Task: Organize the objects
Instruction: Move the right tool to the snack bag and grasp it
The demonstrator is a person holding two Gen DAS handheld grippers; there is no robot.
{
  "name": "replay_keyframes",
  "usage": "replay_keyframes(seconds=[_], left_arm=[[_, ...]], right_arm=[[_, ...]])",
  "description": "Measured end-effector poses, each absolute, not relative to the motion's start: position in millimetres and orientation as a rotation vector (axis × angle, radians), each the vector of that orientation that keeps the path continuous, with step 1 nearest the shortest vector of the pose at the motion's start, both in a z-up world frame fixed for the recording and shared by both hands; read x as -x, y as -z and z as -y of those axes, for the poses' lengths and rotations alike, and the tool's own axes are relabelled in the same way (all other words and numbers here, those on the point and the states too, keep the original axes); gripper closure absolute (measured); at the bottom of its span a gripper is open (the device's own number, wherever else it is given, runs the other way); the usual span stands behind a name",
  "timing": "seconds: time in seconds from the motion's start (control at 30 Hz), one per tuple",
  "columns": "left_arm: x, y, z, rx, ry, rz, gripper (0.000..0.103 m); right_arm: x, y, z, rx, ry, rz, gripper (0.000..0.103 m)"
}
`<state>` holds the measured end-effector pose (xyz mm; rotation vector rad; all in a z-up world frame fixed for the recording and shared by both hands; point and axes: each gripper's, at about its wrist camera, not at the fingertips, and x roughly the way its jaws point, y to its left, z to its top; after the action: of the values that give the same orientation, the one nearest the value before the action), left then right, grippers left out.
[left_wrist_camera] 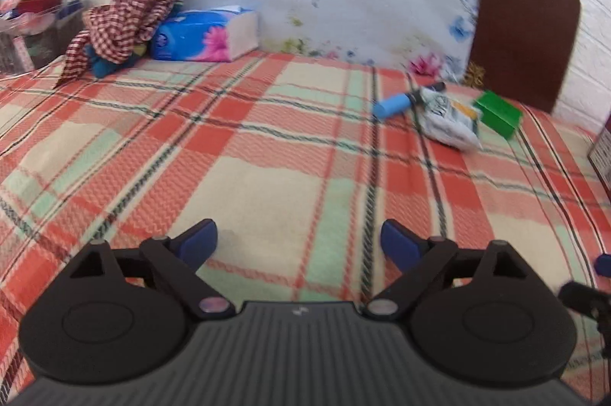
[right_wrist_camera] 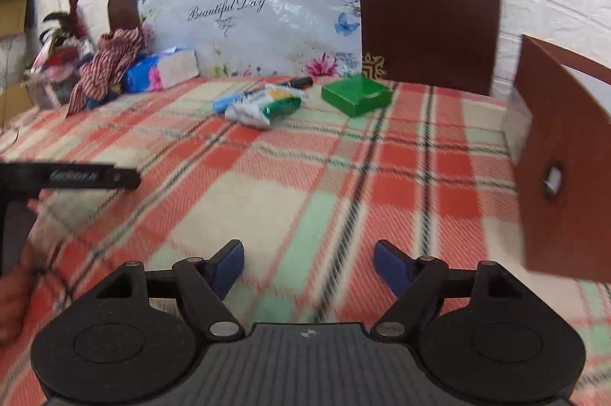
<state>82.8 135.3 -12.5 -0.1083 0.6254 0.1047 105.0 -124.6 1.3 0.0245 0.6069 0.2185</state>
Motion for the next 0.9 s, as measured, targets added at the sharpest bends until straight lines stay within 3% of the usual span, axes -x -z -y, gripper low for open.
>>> replay_keyframes(seconds=[0.3, 0.43, 0.63, 0.67, 0.73, 0.8, 0.9], left_arm=[[-80, 12, -130, 0.098, -0.048, -0.602, 0.007], [-80, 13, -133, 0.124, -0.039, -0.593, 0.007], [-80, 13, -135, 0.142, -0.032, -0.585, 0.007], [-80, 13, -135, 0.144, -0.032, -0.584, 0.007], [-80, 13, -136, 0.148, -0.031, -0.583, 0.007], [-80, 13, -136, 0.151, -0.03, -0.582, 0.007], [-80, 12, -136, 0.151, -0.03, -0.582, 0.007]], right_arm=[[-174, -15, 85, -0.064, -0.204, -0.545, 0.026], [-208, -20, 68, -0.101, -0.186, -0.522, 0.016], [-252, -3, 47, -0.089, -0.132, -0.603, 0.015], [-251, -3, 41, -0.044, -0.143, -0.601, 0.02], [-245, -5, 33, 0.02, -0.176, -0.586, 0.044], [-238, -5, 28, 0.067, -0.195, -0.57, 0.059], [-230, -5, 29, 0.082, -0.195, -0.563, 0.061]])
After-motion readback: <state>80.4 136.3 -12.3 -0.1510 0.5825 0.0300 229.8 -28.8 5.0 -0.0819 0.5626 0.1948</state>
